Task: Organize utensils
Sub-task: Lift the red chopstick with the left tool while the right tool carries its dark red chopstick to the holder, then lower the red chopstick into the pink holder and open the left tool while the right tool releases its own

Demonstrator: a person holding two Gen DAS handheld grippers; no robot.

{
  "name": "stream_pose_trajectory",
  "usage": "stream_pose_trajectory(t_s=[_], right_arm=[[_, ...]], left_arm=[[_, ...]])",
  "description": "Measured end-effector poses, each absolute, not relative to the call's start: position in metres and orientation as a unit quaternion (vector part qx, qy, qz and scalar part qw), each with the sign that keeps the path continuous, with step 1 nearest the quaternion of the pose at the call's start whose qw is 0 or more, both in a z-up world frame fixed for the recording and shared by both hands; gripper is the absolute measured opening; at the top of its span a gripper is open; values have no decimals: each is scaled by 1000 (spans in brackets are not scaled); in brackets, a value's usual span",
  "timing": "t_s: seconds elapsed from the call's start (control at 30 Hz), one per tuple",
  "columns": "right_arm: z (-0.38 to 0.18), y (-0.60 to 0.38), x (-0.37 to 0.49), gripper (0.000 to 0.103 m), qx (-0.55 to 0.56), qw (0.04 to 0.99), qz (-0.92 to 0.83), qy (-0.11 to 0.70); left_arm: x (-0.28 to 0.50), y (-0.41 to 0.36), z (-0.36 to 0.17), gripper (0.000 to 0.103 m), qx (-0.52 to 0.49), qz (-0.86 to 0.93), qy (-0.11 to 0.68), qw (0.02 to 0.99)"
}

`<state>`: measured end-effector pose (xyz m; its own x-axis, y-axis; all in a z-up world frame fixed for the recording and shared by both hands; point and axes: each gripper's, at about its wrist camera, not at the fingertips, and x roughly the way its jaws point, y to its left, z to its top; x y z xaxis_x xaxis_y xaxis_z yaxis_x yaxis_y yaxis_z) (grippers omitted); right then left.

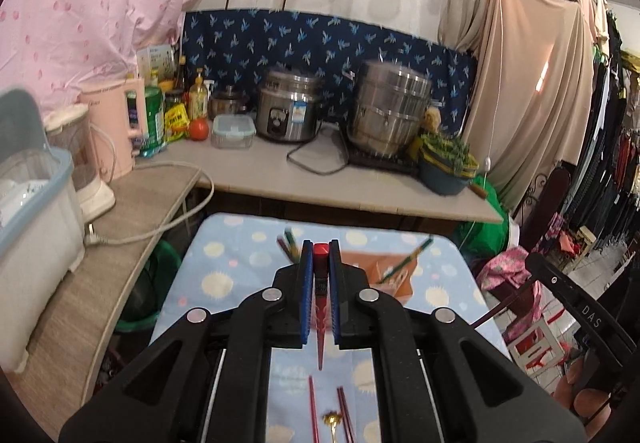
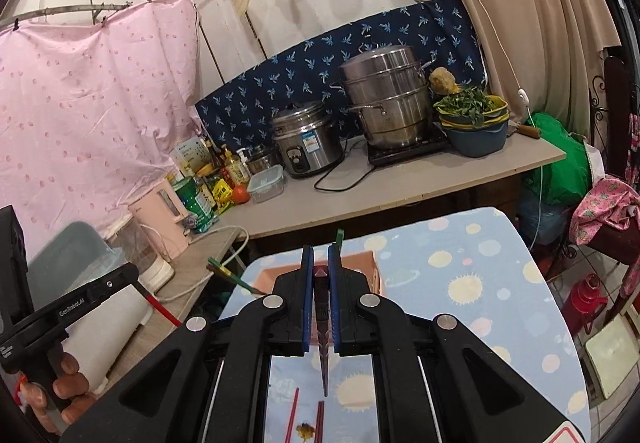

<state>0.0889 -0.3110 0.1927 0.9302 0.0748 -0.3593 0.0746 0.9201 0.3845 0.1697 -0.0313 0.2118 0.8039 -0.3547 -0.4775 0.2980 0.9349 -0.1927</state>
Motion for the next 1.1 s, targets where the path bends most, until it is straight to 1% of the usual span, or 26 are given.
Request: stream_pose_trajectory(t_s=[0.27,0.47,0.73,1.1], right_arm=[[234,-320,123,7,214,969,5,125],[243,-329,151,7,229,968,-2,103],[216,-339,188,7,233,963,-17,136],[168,-337,210,7,230,954,-20,192]], left_arm=[[199,-41,261,7,-76,-169,187,965],[223,-51,269,7,-76,-159,152,973],[256,-59,243,7,-79,-153,161,972],[288,-63,175,7,-87,-152,241,955]])
